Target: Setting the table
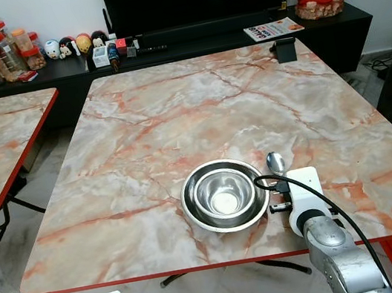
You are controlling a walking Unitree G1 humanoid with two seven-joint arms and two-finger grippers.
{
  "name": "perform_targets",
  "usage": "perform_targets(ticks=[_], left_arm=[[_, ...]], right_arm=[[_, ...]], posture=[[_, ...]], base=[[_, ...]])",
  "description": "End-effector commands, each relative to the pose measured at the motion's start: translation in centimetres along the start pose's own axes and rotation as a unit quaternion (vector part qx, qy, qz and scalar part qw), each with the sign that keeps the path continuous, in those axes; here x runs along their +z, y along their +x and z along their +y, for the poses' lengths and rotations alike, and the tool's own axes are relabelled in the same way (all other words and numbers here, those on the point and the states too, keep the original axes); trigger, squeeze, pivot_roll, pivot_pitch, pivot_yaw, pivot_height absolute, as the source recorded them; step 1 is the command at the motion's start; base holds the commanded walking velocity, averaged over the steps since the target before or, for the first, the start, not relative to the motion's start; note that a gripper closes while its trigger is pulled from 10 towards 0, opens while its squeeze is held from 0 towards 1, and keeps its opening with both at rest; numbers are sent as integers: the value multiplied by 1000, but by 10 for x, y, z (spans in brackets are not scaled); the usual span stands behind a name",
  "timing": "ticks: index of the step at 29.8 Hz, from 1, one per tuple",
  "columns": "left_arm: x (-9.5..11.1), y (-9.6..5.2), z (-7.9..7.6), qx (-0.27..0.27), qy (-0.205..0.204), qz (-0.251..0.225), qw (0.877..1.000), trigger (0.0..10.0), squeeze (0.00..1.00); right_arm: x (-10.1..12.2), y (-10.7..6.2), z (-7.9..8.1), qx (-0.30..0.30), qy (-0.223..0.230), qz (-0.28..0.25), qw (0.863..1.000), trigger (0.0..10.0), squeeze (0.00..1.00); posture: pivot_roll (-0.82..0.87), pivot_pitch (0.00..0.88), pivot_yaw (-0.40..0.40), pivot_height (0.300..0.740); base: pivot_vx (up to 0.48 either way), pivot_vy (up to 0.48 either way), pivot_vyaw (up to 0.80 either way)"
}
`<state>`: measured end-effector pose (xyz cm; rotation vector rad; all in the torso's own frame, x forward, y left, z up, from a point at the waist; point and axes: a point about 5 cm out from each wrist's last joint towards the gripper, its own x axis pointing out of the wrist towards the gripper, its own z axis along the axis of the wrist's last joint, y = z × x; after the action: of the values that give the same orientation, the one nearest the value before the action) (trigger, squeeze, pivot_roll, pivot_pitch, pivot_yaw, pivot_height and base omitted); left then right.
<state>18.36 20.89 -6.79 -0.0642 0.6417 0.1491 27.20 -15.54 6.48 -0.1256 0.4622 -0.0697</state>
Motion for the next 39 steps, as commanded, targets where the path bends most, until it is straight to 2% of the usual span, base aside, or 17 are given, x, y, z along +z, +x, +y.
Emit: perform_targets(ticks=[1,6,7,8,9,10,11,12,13,33,39], left_arm=[[1,0,4,3,3,1,1000,10000,0],[0,0,4,3,2,2,1000,10000,0],[0,0,4,3,2,2,1000,10000,0],[0,0,4,3,2,2,1000,10000,0],[0,0,4,3,2,2,1000,10000,0],[0,0,4,3,2,2,1000,10000,0],[0,0,4,3,2,2,1000,10000,0],[0,0,4,3,2,2,1000,10000,0],[0,0,4,4,2,2,1000,10000,0],[2,1,3,3,3,2,1000,10000,0],[2,1,3,3,4,2,1000,10000,0]], right_arm=[[1,-1,1,1,-2,-5,1000,10000,0],[1,-1,2,3,0,-5,1000,10000,0],[1,-1,2,3,1,-5,1000,10000,396],[1,-1,2,3,1,-5,1000,10000,396],[1,-1,2,4,2,-6,1000,10000,506],[1,-1,2,4,1,-6,1000,10000,518],[1,-1,2,3,0,-6,1000,10000,451],[1,-1,2,3,-2,-6,1000,10000,275],[1,0,2,2,-3,-6,1000,10000,4],[1,1,1,-3,-10,-4,1000,10000,0],[13,0,3,5,19,-49,999,10000,0]], posture=[[-67,0,39,740],[-67,0,39,740],[-67,0,39,740],[-67,0,39,740],[-68,0,38,740],[-68,0,38,740],[-66,0,38,740],[-66,0,37,740],[-65,0,37,740],[-66,0,39,740],[-68,0,39,740]], base=[[0,0,0],[0,0,0],[0,0,0],[0,0,0],[0,0,0],[0,0,0],[0,0,0],[0,0,0],[0,0,0],[0,0,0],[0,0,0]])
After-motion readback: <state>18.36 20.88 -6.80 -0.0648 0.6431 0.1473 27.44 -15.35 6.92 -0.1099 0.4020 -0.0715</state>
